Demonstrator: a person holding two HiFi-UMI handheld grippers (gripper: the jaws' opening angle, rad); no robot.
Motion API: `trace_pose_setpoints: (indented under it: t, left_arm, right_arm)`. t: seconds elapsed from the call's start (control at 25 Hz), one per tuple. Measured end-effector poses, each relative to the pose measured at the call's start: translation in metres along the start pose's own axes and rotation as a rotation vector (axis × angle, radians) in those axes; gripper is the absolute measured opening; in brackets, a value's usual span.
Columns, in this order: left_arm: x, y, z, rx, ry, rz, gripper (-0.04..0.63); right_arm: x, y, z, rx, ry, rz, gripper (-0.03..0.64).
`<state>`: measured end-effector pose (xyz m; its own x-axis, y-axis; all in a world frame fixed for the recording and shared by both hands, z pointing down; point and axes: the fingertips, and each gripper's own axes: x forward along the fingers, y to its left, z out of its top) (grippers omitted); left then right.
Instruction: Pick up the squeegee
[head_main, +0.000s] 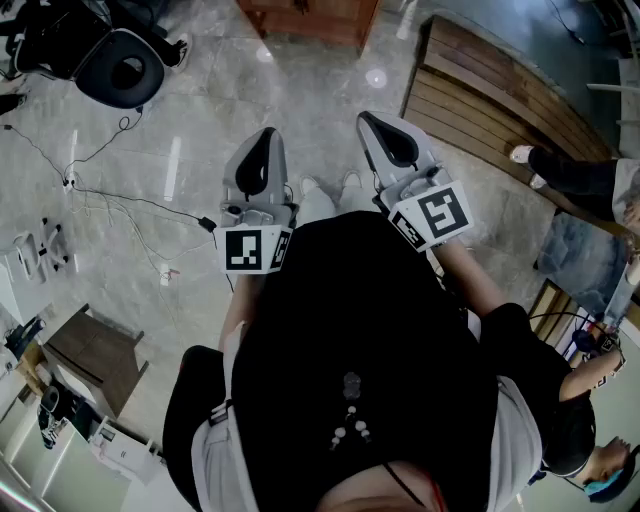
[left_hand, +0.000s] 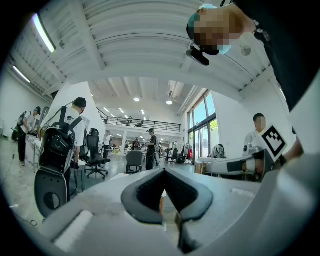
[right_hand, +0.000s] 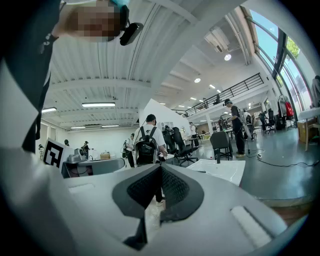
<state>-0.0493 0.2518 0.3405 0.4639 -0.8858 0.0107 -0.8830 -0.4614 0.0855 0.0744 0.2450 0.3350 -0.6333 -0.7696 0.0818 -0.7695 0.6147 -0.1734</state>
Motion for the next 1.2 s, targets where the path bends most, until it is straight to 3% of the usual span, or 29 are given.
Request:
trace_pose_setpoints:
  t: [0.64,1.2]
  left_arm:
    - [-0.016,0.030,0.004,0.013,-0.026,0.039,0.002]
    - [-0.045,0.077,0.013,0.033,-0.071,0.069,0.002]
  right_arm:
    - [0.024,0.020,0.001,-0.020,0.006,0.027,0.000]
    - [0.057,0.066,0.003,-0.051,-0.023,0.041,0.002]
